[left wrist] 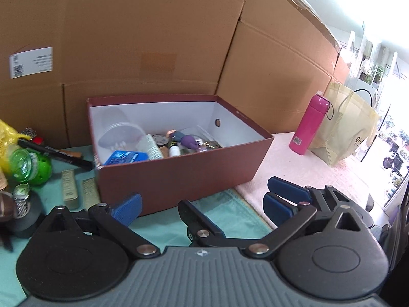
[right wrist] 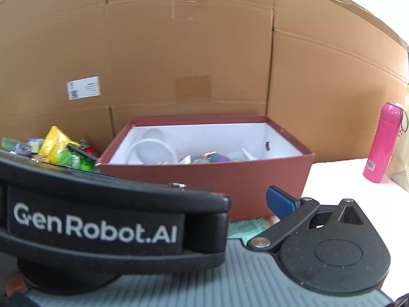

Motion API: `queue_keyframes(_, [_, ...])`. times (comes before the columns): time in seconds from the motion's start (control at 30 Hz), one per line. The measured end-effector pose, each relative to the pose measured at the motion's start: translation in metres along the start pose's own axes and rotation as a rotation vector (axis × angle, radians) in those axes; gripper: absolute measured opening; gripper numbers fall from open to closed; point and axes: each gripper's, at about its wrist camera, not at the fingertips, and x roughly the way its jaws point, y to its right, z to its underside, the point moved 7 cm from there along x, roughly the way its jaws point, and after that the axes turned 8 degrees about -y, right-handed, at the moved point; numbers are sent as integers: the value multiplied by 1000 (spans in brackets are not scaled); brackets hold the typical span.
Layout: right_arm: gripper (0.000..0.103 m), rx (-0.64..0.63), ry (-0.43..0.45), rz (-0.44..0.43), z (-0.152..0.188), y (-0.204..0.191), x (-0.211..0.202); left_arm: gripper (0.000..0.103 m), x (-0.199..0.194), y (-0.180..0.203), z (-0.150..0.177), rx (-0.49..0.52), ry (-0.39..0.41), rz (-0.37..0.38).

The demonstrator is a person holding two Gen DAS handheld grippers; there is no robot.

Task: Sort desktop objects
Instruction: 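Move both open tools back to the pile of items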

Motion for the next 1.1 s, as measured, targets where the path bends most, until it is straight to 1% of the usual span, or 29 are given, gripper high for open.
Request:
queue_keyframes(0.13, [101,8,-11,-39,10,-17,-5,103,-13,-10,12,-3,8,-34])
queue_keyframes(0.27, [101,18,-25,-79,19,-34,-8,103,-23,-24,26,-41,5,-55])
queue_keyframes(0.47, [101,15,-64,-129,31,-62,-6,103,-34,-46,43,-74,-9,-108])
queue_keyframes(0.67, [101,-31,-109,-179,42,-101,2,103,-51,-81,64,-147,-12,-160])
queue_keyframes(0.8, [101,-70,-124,-219,48,-128,3,103,-63,-103,74,-177,-8,-191])
queue_keyframes(0.9, [101,-102,-127,-246,50,-147,4,103,-71,-117,78,-196,-5,-200])
queue_keyframes(0.97, [101,-124,-119,-268,50,-158,4,103,-76,-125,77,-204,1,-192])
queue_keyframes(1.1, [101,-155,-104,-323,44,-174,5,103,-93,-144,69,-253,57,-181])
